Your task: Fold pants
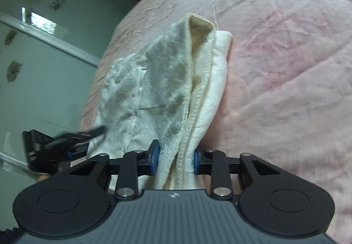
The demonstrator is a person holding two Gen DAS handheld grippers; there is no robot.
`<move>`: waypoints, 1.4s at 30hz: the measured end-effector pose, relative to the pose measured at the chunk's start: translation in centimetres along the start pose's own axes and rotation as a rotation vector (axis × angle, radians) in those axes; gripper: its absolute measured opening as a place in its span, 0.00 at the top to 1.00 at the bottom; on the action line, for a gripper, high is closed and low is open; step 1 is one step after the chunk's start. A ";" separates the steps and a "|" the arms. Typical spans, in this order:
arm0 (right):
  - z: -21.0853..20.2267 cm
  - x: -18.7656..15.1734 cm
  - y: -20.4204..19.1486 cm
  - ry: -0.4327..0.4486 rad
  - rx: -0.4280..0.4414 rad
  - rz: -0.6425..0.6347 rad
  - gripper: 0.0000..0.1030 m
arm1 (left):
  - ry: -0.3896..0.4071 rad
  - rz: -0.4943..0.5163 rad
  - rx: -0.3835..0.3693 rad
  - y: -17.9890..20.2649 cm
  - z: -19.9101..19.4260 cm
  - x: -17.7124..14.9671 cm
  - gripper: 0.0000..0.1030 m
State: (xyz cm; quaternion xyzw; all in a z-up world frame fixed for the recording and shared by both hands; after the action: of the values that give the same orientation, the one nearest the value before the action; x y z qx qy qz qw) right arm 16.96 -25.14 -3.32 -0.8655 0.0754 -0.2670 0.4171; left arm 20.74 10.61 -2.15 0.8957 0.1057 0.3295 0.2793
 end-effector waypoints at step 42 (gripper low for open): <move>-4.2 -6.7 -5.3 0.332 -0.334 -0.428 0.65 | 0.198 0.470 0.064 9.5 -2.0 -8.2 0.59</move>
State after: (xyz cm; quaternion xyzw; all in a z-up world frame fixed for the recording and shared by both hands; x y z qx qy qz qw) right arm 8.59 -22.21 0.14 -0.8628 0.0015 -0.4703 0.1855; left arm 13.26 0.60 0.11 0.8673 -0.0683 0.4681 0.1547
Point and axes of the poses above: each gripper's, at about its wrist camera, not at the fingertips, and z roughly the way its jaws point, y to its right, x to its top, the point moved 5 cm from there along z, roughly the way its jaws point, and after that the axes turned 8 degrees about y, right-handed, at the moved point
